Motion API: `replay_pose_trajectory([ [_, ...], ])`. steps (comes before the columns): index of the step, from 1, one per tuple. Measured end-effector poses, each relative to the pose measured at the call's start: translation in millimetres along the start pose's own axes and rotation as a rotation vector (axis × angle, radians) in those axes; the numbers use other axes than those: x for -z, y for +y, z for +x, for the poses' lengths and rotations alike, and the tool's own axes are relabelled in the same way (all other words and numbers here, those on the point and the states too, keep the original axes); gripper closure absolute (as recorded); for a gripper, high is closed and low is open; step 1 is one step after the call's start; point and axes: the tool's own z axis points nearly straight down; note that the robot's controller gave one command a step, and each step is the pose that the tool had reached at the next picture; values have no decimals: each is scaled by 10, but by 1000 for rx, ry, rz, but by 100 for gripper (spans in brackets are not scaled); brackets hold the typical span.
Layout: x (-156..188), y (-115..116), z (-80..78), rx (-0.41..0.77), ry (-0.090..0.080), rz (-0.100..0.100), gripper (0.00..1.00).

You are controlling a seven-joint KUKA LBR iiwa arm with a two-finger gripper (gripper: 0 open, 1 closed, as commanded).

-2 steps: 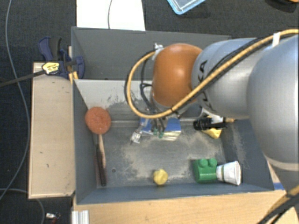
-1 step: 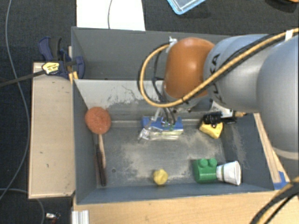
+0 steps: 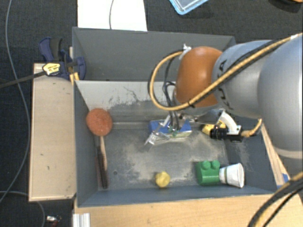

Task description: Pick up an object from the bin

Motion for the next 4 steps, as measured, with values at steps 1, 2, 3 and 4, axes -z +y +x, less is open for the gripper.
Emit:
replay_pose_trajectory([
  [1,-13,-85,3,-10,-5,-3,0],
  [2,-6,426,31,-171,-3,-2,100],
  [3,-6,426,30,-171,-3,-1,100],
  [4,-176,41,-94,-251,-3,-2,100],
])
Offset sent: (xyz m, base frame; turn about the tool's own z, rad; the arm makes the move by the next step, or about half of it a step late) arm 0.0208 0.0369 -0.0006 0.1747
